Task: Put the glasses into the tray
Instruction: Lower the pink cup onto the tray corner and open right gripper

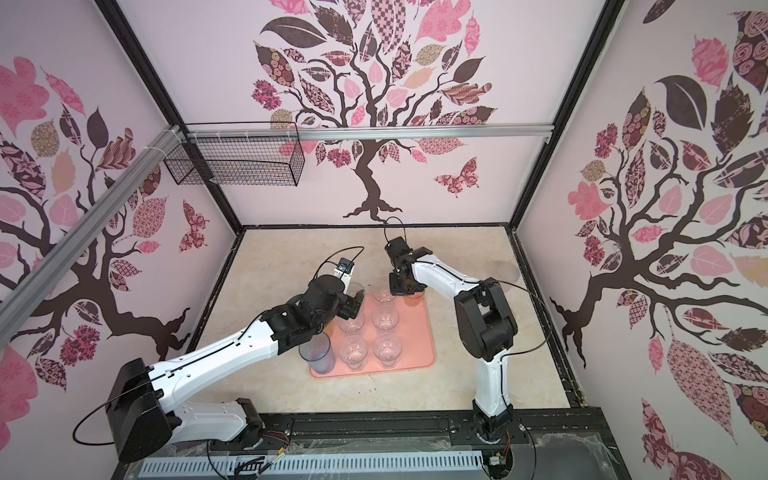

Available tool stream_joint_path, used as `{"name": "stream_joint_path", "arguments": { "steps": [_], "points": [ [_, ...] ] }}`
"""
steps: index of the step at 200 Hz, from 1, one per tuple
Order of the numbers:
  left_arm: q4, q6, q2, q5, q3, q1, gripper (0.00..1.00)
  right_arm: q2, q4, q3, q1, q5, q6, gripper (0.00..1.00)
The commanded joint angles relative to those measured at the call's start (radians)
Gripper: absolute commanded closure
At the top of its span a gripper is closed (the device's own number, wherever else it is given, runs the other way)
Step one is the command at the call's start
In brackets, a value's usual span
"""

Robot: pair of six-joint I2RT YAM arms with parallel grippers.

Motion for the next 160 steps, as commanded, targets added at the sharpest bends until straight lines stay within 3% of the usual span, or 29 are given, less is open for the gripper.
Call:
{"name": "stream_joint_path", "arguments": {
  "steps": [1, 160],
  "points": [
    [0.006, -0.015, 0.011, 0.008, -0.029, 0.005, 0.15, 0.036, -0.012, 0.034, 0.002, 0.003, -0.004, 0.94],
    [-0.008, -0.049, -0.015, 0.029, -0.035, 0.005, 0.16, -0.095, -0.064, 0.055, 0.002, 0.021, 0.010, 0.61]
  ]
}}
